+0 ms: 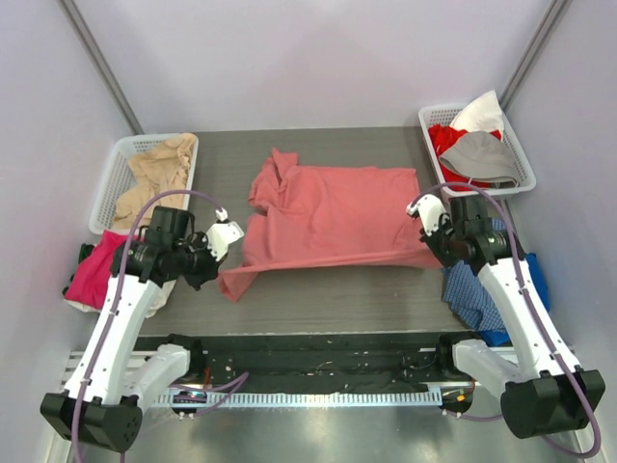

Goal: Fold and stack the t-shirts
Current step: Flatten the tshirt out

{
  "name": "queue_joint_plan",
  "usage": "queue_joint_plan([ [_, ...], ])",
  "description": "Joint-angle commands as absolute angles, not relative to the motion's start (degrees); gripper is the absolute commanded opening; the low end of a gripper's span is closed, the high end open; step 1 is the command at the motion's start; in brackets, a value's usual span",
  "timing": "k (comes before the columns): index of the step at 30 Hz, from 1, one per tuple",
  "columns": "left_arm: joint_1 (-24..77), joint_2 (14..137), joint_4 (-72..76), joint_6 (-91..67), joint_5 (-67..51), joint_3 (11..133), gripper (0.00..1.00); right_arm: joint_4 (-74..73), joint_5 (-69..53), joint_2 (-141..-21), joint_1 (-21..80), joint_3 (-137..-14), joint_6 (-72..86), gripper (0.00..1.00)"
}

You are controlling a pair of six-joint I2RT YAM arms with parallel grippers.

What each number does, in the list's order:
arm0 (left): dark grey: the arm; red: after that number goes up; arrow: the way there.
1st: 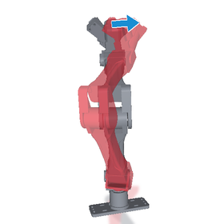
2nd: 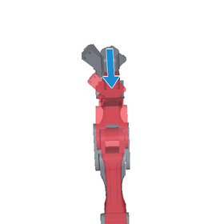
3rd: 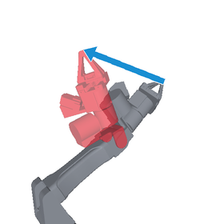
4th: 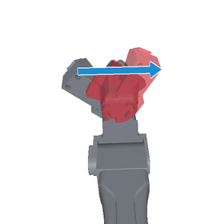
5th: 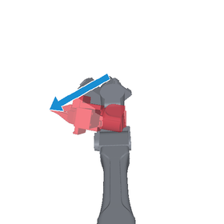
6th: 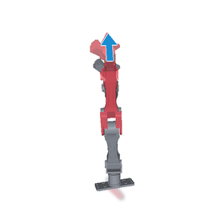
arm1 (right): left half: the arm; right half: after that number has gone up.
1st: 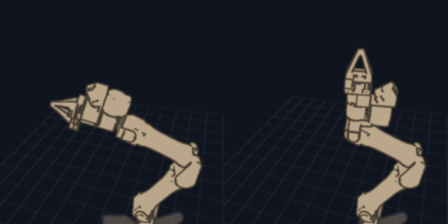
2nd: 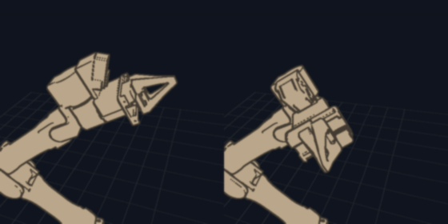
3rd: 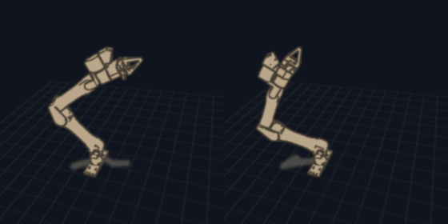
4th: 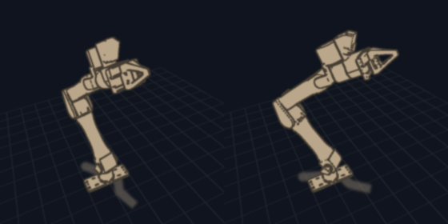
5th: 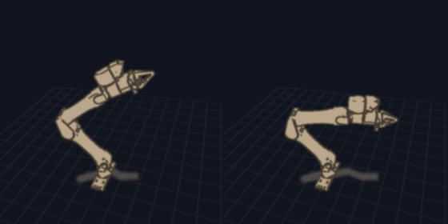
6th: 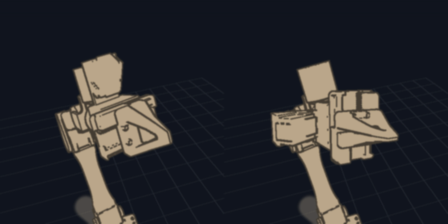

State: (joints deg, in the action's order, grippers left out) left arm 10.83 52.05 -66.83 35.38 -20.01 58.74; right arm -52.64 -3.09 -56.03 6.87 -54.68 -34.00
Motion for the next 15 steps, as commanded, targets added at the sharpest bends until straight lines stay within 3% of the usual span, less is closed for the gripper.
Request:
queue_joint_plan([
  [1, 10.28, 53.61, -70.05, 36.04, -21.79, 58.10, 0.00, -53.88, -2.90, -56.25, 6.15, -52.13, -35.95, 0.01],
  [10, 11.25, 58.35, -71.10, 35.42, -23.73, 57.83, 0.16, -50.81, 3.16, -57.22, 6.15, -45.10, -38.32, 0.02],
  [15, 11.25, 60.03, -69.62, 35.86, -23.03, 57.13, 0.32, -49.84, 4.48, -57.57, 6.15, -44.21, -38.67, 0.10],
])
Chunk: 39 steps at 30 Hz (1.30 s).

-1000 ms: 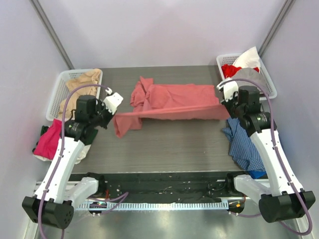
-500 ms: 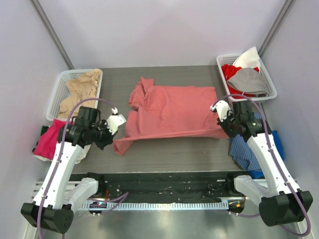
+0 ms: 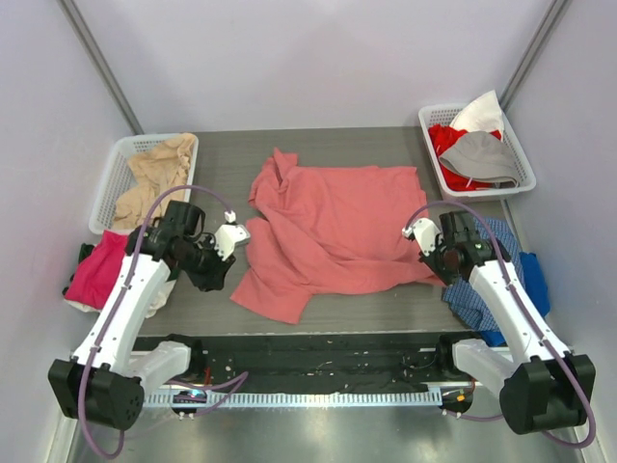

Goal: Fold and stack the t-shirts
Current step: Flatten the tshirt out

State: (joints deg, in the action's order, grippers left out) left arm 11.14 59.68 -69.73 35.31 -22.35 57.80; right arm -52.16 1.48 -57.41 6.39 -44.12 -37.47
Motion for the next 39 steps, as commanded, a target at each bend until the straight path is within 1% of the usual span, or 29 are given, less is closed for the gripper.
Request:
queue_joint_plan([
  [1, 11.34, 59.86, -68.74, 35.86, -22.77, 56.95, 0.34, -49.75, 4.40, -57.74, 6.15, -44.21, -38.41, 0.14],
  [2, 11.25, 59.68, -67.69, 35.77, -22.15, 56.26, 0.39, -49.83, 3.52, -57.92, 6.15, -44.38, -38.32, 0.27],
  [4, 11.34, 59.33, -63.65, 34.90, -21.54, 55.73, 0.44, -49.75, 2.38, -58.27, 6.15, -44.91, -37.88, 0.39],
  [5, 11.34, 59.50, -62.15, 34.54, -21.36, 55.72, 0.48, -49.75, 2.03, -58.88, 6.15, -45.17, -37.45, 0.48],
  [6, 11.34, 59.76, -59.18, 34.02, -20.84, 55.90, 0.50, -49.83, 1.59, -59.32, 6.15, -45.78, -37.27, 0.53],
  [8, 11.34, 60.73, -56.53, 32.44, -20.74, 57.29, 0.50, -50.71, 0.97, -60.11, 6.15, -46.49, -37.18, 0.65],
  [9, 11.34, 62.12, -53.38, 31.74, -20.48, 57.83, 0.51, -51.06, 0.79, -60.20, 6.15, -47.19, -37.18, 0.69],
  [10, 11.34, 62.75, -51.70, 30.77, -20.30, 58.35, 0.53, -51.59, -1.30, -60.12, 6.15, -47.63, -37.09, 0.77],
  [11, 11.34, 63.62, -49.85, 28.50, -20.04, 59.49, 0.57, -51.59, -1.84, -59.86, 6.24, -48.16, -37.00, 0.85],
  [12, 11.34, 65.29, -45.31, 27.35, -19.78, 59.85, 0.58, -51.50, -3.32, -59.59, 6.15, -49.21, -36.74, 0.87],
  [13, 11.25, 66.43, -42.65, 25.85, -18.82, 60.20, 0.59, -49.59, -3.86, -59.42, 6.15, -49.57, -36.22, 0.91],
  [14, 11.34, 67.58, -40.02, 23.58, -18.03, 61.16, 0.62, -47.92, -4.13, -59.33, 6.15, -50.09, -35.51, 0.96],
  [15, 11.34, 68.98, -33.99, 21.99, -16.80, 61.78, 0.64, -45.81, -4.13, -60.20, 6.15, -51.14, -33.85, 1.00],
  [16, 11.34, 72.91, -31.40, 20.84, -14.26, 62.66, 0.66, -41.53, -4.13, -60.99, 6.15, -51.67, -32.97, 1.00],
  [17, 11.34, 75.12, -29.38, 19.87, -13.02, 65.45, 0.70, -39.31, -3.70, -62.13, 6.15, -52.29, -32.09, 1.00],
  [19, 11.34, 82.92, -24.45, 17.58, -10.74, 69.24, 0.73, -32.65, -2.47, -66.61, 6.15, -54.31, -29.55, 1.00],
  [20, 11.34, 85.93, -23.13, 17.06, -8.46, 73.43, 0.76, -30.52, -1.85, -68.36, 6.15, -55.01, -28.92, 1.00],
  [22, 11.25, 90.94, -20.40, 16.00, -7.12, 77.85, 0.79, -24.65, -0.71, -72.66, 6.15, -57.21, -26.99, 1.00],
  [23, 11.25, 95.93, -19.61, 15.56, -5.73, 82.13, 0.82, -22.78, -0.27, -73.90, 6.15, -57.91, -26.46, 0.99],
  [26, 11.25, 104.38, -16.09, 14.51, -3.44, 89.61, 0.85, -16.71, 3.59, -78.74, 6.15, -60.55, -25.49, 1.00],
  [32, 11.16, 116.35, -13.97, 16.34, 1.67, 101.58, 0.89, -11.60, 5.89, -86.38, 6.15, -64.86, -26.01, 1.00],
  [39, 11.25, 124.36, -12.49, 20.56, 4.48, 104.24, 0.89, -10.28, 5.01, -90.61, 6.24, -66.70, -25.05, 1.00],
])
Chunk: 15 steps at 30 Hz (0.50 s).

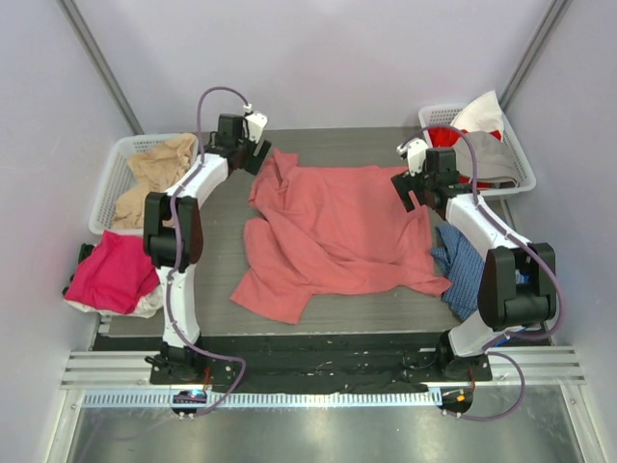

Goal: Fold and stack the t-shirts
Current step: Flatten the tshirt out

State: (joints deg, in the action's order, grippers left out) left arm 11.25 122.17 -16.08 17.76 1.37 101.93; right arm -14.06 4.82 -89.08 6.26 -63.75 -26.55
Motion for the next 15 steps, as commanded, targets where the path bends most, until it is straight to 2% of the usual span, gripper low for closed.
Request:
queue_joint_plan([
  [1, 11.25, 125.32, -12.31, 20.65, 5.00, 104.33, 0.89, -10.28, 4.84, -91.05, 6.15, -66.88, -24.87, 1.00],
  [15, 11.34, 126.47, -10.46, 22.06, 4.13, 97.56, 0.89, -9.93, 3.52, -93.25, 6.24, -66.53, -24.35, 1.00],
])
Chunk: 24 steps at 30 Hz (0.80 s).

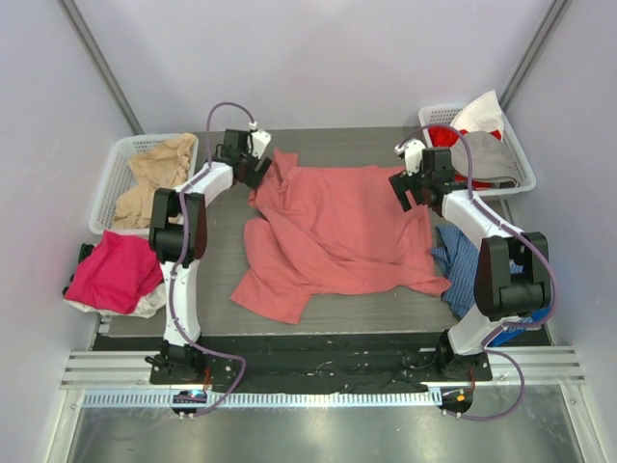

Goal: Fold and stack the t-shirts
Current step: Flatten the tshirt out

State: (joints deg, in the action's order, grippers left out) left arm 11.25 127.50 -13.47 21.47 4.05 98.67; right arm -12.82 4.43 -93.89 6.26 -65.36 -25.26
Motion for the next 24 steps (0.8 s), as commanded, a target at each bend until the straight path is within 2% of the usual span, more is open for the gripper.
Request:
queue_joint_plan([
  [1, 11.51, 126.47, -10.37, 22.06, 4.13, 97.38, 0.89, -9.93, 3.43, -93.16, 6.24, -66.36, -24.26, 1.00],
  [12, 12.22, 127.26, -10.46, 22.94, 4.48, 96.24, 0.89, -10.55, 3.08, -92.90, 6.33, -65.39, -24.26, 1.00],
  [24, 13.27, 134.64, -8.97, 30.49, 17.66, 102.30, 0.88, -10.20, 4.04, -92.29, 6.77, -64.16, -24.87, 1.00],
])
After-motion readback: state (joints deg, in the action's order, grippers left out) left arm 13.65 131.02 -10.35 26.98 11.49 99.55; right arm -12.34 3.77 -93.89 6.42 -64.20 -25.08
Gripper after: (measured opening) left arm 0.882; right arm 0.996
